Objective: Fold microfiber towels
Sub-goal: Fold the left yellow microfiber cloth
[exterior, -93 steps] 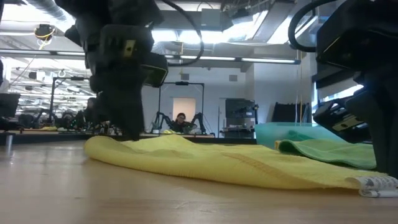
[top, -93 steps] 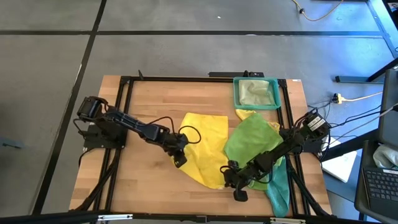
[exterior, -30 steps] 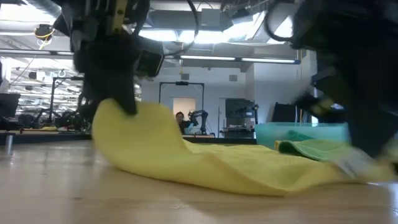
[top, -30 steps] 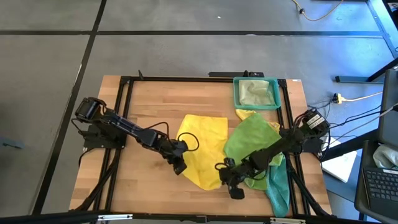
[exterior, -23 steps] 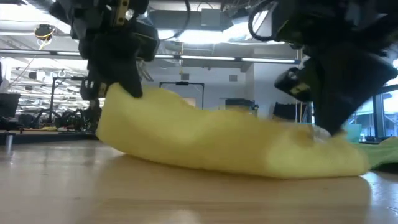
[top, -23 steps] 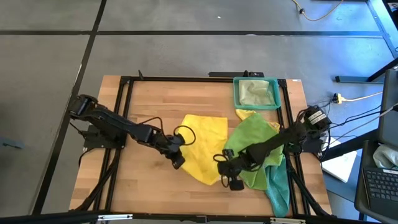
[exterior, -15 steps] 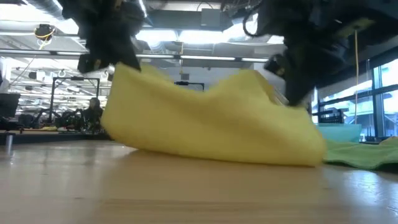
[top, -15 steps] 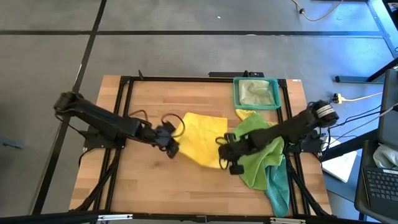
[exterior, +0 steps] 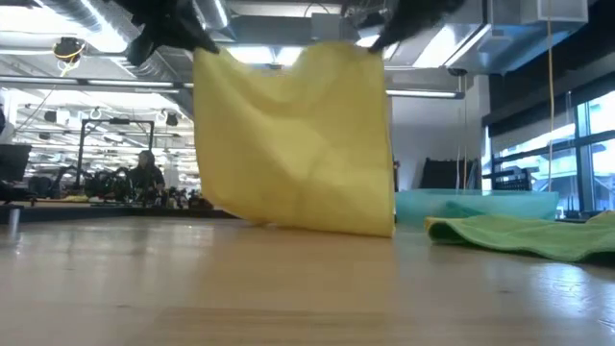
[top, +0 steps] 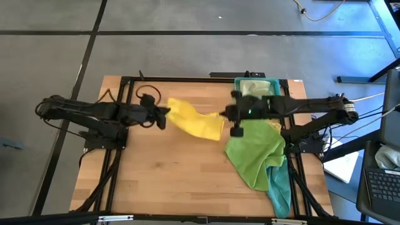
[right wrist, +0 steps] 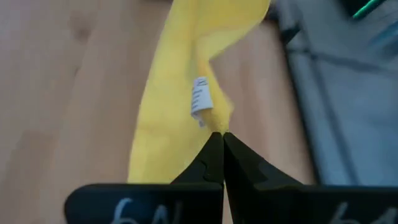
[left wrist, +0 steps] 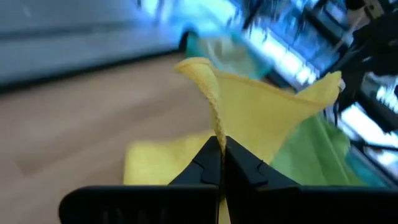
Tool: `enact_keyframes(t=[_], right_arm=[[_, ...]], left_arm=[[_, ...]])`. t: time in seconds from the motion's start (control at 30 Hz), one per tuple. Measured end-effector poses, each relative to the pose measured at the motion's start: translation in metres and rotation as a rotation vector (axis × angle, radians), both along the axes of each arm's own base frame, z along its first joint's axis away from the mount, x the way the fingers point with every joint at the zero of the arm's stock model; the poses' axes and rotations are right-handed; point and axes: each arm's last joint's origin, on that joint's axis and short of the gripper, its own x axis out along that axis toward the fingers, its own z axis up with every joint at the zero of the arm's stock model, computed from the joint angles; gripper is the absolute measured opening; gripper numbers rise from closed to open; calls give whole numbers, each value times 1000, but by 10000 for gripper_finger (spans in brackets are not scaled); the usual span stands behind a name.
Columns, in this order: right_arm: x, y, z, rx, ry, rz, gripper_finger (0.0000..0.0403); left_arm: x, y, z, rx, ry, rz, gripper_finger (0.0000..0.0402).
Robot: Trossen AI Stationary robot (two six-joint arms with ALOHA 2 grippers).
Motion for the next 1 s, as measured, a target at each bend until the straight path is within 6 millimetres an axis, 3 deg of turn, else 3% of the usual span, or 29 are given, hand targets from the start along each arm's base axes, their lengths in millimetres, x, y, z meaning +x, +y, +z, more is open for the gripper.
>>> enact_keyframes(t=[0.27,0.5,0.77,0.9,1.0], right_arm=[[5,-49,68,-195,-153,-114,2],[1,-79,109,-319,-232,-175,2],[-2,-96,120,-334,-263,-238,2],[2,-85,119,-193,-304,-33,2],[6,-78,111,-286,-209,-169,2]], left_arm=[[-8,26,26,212,-102,88,0],[-14,40,44,342,-179,155,0],[-19,46,47,375,-166,156,0],[-20,47,41,343,-133,222,0],[-20,48,44,346,-160,240,0]])
